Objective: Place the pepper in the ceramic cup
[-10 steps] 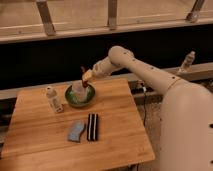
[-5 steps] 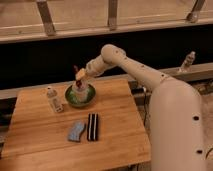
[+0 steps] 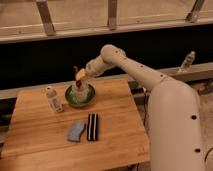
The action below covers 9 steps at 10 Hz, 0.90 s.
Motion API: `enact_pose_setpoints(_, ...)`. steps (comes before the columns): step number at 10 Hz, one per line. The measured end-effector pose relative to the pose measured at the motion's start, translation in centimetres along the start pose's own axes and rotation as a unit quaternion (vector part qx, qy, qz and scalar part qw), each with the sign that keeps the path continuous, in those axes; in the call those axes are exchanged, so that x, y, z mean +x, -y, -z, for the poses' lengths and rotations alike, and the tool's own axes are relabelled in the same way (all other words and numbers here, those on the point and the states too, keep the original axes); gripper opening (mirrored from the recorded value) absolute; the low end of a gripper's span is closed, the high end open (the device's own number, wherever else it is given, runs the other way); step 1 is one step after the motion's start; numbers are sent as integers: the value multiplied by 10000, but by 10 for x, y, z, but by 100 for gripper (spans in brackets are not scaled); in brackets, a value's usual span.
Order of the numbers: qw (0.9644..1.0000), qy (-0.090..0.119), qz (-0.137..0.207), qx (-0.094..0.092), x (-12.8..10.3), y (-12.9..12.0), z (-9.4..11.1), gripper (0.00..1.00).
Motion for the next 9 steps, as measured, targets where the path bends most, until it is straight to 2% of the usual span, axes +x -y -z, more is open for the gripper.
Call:
enact_pose_setpoints(4, 10000, 3, -8, 2, 0, 1, 0, 73)
enact_pose_setpoints(5, 10000, 4, -9, 3, 0, 1, 1, 79)
enact_pose_setpoints(9, 10000, 2, -15, 3, 1, 2, 0, 80)
